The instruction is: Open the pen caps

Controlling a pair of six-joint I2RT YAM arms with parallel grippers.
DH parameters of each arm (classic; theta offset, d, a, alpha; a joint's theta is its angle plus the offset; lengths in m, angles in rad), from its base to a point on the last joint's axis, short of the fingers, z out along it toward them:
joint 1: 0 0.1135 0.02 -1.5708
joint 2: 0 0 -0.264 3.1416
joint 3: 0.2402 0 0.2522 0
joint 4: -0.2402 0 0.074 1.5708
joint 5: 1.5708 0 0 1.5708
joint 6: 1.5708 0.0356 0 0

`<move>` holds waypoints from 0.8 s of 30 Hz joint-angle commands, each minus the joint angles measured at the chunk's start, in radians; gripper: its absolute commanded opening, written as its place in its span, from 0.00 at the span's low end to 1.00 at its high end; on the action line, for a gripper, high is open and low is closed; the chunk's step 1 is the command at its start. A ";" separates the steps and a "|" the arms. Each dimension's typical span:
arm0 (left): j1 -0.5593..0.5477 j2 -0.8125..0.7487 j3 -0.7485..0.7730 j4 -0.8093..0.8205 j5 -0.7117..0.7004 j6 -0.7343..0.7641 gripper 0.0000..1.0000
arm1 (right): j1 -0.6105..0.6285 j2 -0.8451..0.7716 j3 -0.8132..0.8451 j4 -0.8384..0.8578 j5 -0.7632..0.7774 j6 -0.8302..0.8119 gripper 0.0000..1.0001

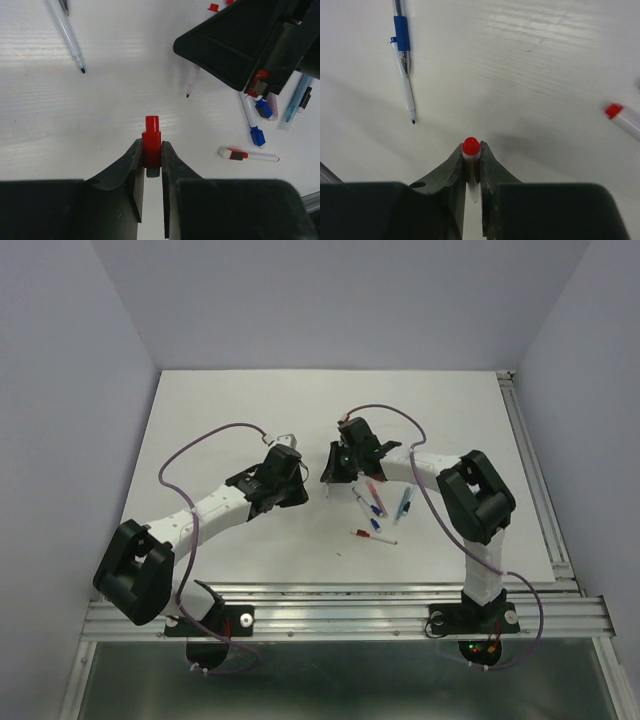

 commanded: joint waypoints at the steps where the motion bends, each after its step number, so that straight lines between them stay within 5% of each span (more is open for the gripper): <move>1: 0.003 -0.045 -0.027 -0.009 -0.010 -0.019 0.00 | 0.036 0.062 0.131 0.050 -0.020 0.046 0.15; 12: 0.003 -0.082 -0.044 -0.014 -0.012 -0.022 0.00 | 0.062 0.097 0.188 -0.024 0.036 0.046 0.49; 16: 0.002 -0.061 -0.023 -0.009 0.013 -0.009 0.00 | 0.062 0.012 0.154 -0.034 0.106 0.055 0.52; 18: 0.002 -0.047 -0.012 -0.003 0.028 0.004 0.00 | 0.051 -0.033 0.136 -0.053 0.163 0.055 0.60; 21: -0.009 -0.024 0.014 0.020 0.062 0.021 0.00 | -0.019 -0.148 0.069 -0.111 0.249 0.095 0.90; 24: -0.049 0.008 0.062 0.046 0.063 0.033 0.00 | -0.126 -0.284 -0.057 -0.140 0.239 0.139 1.00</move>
